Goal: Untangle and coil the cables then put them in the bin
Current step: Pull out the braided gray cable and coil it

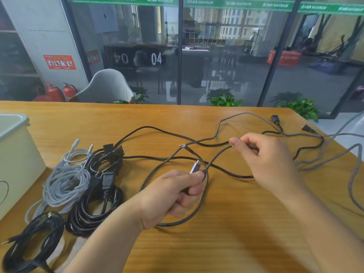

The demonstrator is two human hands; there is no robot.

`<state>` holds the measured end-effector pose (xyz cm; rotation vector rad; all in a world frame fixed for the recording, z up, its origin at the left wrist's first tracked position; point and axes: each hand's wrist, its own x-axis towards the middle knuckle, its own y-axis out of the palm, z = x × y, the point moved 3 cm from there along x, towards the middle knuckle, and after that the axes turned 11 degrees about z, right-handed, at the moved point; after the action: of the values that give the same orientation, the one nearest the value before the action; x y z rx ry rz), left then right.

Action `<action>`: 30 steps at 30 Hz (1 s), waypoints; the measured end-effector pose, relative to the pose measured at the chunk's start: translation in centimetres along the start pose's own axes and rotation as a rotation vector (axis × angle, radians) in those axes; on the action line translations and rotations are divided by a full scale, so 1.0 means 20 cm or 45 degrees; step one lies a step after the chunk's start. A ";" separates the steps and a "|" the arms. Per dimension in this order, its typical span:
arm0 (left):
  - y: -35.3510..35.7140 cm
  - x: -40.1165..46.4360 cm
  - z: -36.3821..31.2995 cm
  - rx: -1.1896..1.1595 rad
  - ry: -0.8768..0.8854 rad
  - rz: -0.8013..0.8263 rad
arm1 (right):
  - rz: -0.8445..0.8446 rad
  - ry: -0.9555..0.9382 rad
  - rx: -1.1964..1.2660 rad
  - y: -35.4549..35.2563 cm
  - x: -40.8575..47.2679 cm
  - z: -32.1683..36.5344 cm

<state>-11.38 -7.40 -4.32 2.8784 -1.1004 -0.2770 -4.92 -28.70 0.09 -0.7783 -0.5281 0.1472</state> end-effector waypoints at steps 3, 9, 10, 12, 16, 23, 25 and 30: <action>0.00 0.01 0.02 0.055 -0.036 -0.045 | 0.155 0.069 0.200 0.05 -0.01 0.03; -0.02 0.03 0.05 0.027 -0.077 -0.224 | 0.334 0.112 0.547 0.08 -0.05 0.11; -0.02 0.03 0.05 0.006 -0.066 -0.255 | 0.361 0.116 0.582 0.09 -0.05 0.11; -0.03 0.04 0.06 -0.040 -0.031 -0.308 | 0.414 0.117 0.649 0.10 -0.07 0.13; -0.03 0.05 0.06 -0.083 0.035 -0.376 | 0.482 0.090 0.732 0.12 -0.11 0.17; -0.02 0.05 0.04 -0.209 0.135 -0.402 | 0.567 0.031 0.769 0.16 -0.15 0.22; -0.01 0.05 0.03 -0.157 0.172 -0.427 | 0.587 0.014 0.755 0.18 -0.16 0.24; -0.02 0.03 0.01 -0.080 0.256 -0.519 | 0.663 -0.012 0.586 0.24 -0.21 0.28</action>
<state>-10.72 -7.48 -4.67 2.9671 -0.4610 -0.0314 -11.05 -23.04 -1.62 -0.4474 -0.2722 0.7296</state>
